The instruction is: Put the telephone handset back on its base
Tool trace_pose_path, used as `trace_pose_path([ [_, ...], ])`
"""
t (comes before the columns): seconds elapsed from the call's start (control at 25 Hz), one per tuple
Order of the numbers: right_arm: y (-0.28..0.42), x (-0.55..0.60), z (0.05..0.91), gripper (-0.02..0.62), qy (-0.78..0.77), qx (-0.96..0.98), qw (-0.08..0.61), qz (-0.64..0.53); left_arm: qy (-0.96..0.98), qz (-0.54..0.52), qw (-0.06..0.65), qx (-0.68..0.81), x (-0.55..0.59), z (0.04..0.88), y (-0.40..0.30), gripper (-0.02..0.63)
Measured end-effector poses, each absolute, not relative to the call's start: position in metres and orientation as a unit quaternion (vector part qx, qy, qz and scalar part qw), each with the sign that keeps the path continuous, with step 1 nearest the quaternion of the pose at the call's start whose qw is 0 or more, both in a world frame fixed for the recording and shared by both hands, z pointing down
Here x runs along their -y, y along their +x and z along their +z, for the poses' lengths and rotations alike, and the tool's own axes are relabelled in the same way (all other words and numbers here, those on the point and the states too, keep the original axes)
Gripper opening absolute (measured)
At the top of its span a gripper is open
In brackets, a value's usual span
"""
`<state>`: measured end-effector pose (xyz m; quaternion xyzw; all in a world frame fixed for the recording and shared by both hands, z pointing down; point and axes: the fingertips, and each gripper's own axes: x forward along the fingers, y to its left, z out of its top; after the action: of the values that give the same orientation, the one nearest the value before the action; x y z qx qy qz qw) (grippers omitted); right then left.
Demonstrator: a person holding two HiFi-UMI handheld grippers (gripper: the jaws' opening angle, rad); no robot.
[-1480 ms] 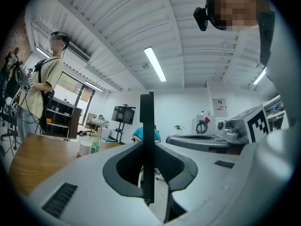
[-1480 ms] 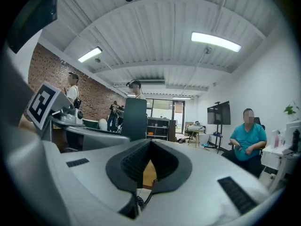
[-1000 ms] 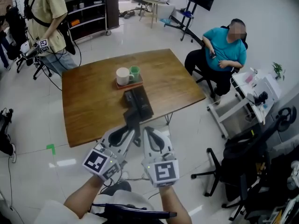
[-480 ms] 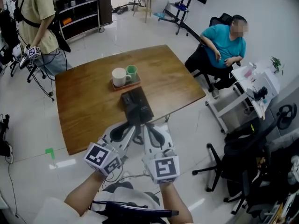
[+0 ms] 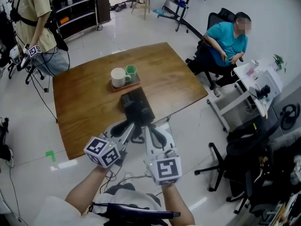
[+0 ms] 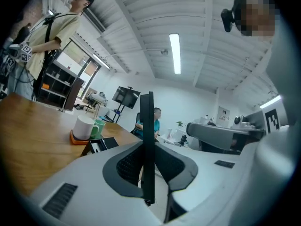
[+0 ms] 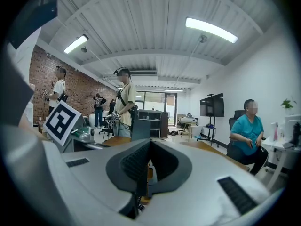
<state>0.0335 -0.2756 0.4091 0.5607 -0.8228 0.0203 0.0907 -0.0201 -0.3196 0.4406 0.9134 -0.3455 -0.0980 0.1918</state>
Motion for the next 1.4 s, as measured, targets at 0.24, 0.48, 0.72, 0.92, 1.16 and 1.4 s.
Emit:
trace_pose_path([
  [0.24, 0.035, 0.281, 0.411, 0.005, 0.564, 0.821, 0.083, 0.031, 0.9, -0.102, 0.237, 0.352, 0.349, 0.467, -0.023, 0.063],
  [0.48, 0.035, 0.287, 0.425, 0.005, 0.555, 0.825, 0.098, 0.036, 0.887, -0.091, 0.277, 0.357, 0.378, 0.502, -0.022, 0.063],
  [0.72, 0.038, 0.289, 0.433, 0.005, 0.559, 0.822, 0.097, 0.054, 0.859, -0.102, 0.347, 0.363, 0.404, 0.542, -0.022, 0.063],
  [0.92, 0.042, 0.296, 0.439, 0.005, 0.559, 0.821, 0.107, 0.054, 0.845, -0.107, 0.383, 0.357, 0.418, 0.563, -0.018, 0.063],
  [1.16, 0.04, 0.304, 0.445, 0.005, 0.558, 0.821, 0.107, 0.064, 0.825, -0.127, 0.426, 0.348, 0.432, 0.582, -0.019, 0.063],
  [1.4, 0.037, 0.308, 0.451, 0.005, 0.552, 0.823, 0.119, 0.067, 0.813, -0.14, 0.46, 0.328, 0.445, 0.585, -0.019, 0.063],
])
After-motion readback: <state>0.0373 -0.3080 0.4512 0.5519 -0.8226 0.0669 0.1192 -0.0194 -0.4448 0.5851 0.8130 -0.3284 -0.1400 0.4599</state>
